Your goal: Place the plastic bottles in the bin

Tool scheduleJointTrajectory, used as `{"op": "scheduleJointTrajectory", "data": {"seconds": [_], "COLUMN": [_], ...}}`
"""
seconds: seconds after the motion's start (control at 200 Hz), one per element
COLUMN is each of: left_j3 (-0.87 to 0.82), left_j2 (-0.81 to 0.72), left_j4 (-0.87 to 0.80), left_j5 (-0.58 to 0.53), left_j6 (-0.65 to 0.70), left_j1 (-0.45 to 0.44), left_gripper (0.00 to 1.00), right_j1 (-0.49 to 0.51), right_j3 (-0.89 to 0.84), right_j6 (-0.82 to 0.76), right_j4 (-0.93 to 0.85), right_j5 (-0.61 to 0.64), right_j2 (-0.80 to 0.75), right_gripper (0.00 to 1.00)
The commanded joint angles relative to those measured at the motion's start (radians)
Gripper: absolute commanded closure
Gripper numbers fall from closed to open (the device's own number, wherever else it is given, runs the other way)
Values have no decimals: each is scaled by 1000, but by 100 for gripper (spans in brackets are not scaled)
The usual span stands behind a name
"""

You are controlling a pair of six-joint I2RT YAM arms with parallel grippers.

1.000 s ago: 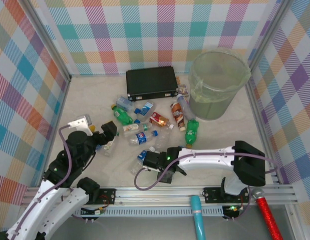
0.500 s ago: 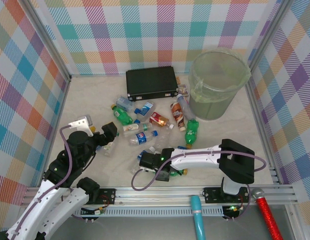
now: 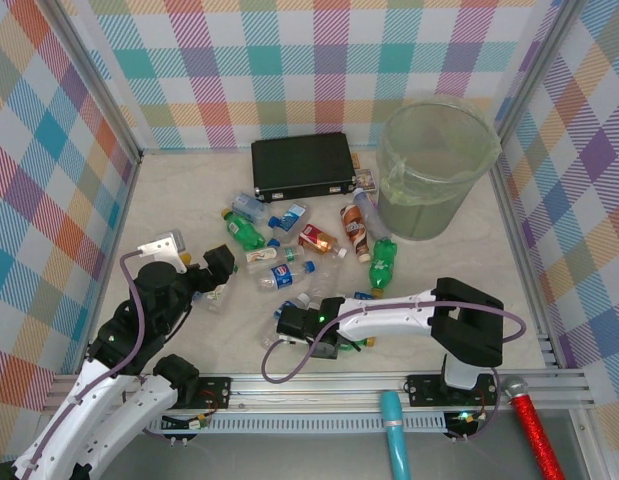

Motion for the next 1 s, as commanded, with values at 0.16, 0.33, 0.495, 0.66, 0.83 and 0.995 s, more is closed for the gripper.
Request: {"op": "scheduleJointTrajectory", "data": {"seconds": [0.16, 0.33, 0.495, 0.66, 0.83, 0.995], "left_j3": [18, 32, 44, 43, 29, 32], "left_j2": [8, 19, 31, 43, 62, 114], "left_j4": [-12, -9, 1, 15, 58, 109], "left_j5": [9, 22, 41, 77, 165, 286], "left_j6": [-10, -11, -8, -19, -15, -1], "left_j1": [-7, -7, -7, -7, -7, -12], "left_gripper": [0, 0, 0, 0, 0, 0], "right_j1": [-51, -123, -231, -362, -484, -583], "right_j3": [57, 92, 147, 221, 318, 400], "right_j6": [20, 38, 60, 71, 79, 102], "right_j4": [-42, -41, -26, 1, 31, 110], "right_j5": [49, 54, 53, 12, 11, 30], "right_j2": [-153, -259, -358, -428, -463, -488], "right_gripper": [45, 47, 47, 44, 45, 45]}}
